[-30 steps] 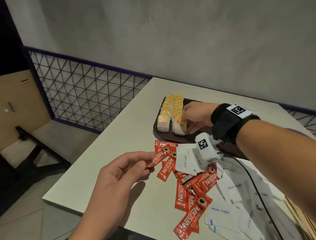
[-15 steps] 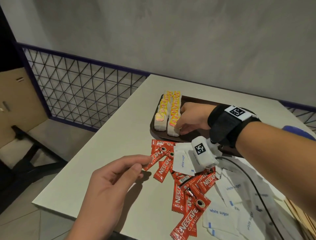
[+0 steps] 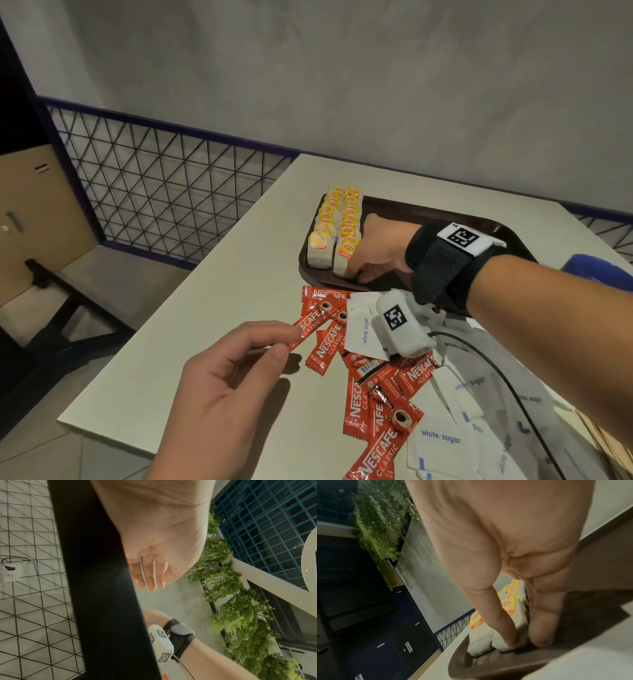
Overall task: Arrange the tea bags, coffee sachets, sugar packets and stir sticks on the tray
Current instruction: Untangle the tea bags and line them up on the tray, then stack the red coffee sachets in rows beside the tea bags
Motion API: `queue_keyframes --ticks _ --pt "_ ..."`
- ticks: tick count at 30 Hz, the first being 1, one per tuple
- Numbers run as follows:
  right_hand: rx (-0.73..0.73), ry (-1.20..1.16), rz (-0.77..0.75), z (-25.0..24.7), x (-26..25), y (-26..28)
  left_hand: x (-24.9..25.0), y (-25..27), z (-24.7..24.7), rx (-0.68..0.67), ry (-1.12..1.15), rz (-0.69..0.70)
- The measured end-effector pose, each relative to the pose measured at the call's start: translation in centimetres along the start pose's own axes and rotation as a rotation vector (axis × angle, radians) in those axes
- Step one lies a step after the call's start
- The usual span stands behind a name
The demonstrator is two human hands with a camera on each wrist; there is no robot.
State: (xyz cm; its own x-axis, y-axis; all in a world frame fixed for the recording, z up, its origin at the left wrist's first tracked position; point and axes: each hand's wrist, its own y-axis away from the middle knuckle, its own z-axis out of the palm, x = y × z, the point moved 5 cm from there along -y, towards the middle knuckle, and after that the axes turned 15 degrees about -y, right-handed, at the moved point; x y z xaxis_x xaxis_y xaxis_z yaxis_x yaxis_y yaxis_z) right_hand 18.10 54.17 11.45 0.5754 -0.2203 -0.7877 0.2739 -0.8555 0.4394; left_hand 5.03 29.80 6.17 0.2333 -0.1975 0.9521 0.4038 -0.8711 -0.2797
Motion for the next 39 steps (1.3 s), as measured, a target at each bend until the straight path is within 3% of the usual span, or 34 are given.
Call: queue_keyframes --ticks 9,13,16,18,20,25,30,35,39 --pt "0.037 0.066 -0.013 -0.4 -0.9 1.4 1.0 0.7 1.1 0.001 -0.388 0.197" --pt "0.089 0.289 -0.402 -2.3 -1.8 8.1 2.0 1.2 1.8 -0.090 -0.628 0.358" --pt "-0.007 0.389 -0.652 -2.4 1.4 14.8 2.8 1.7 2.7 -0.184 -0.753 0.414" --pt "-0.120 0.364 -0.696 -1.9 5.4 18.5 3.5 2.1 3.4 -0.247 -0.802 0.471" --pt "-0.143 0.407 -0.745 -1.7 9.6 21.2 4.0 2.7 4.4 -0.301 -0.844 0.486" --pt "0.045 0.381 -0.929 -1.4 16.0 24.2 3.5 4.1 7.5 -0.366 -1.092 0.401" --pt "0.222 0.267 -1.032 -1.0 18.2 24.4 3.6 4.9 7.8 -0.342 -1.004 0.351" --pt "0.338 0.147 -1.037 -1.5 18.5 24.6 3.8 5.5 6.7 -0.220 -0.992 0.325" --pt "0.347 0.039 -1.022 -2.0 18.9 25.0 4.7 6.0 6.0 -0.091 -0.964 0.409"
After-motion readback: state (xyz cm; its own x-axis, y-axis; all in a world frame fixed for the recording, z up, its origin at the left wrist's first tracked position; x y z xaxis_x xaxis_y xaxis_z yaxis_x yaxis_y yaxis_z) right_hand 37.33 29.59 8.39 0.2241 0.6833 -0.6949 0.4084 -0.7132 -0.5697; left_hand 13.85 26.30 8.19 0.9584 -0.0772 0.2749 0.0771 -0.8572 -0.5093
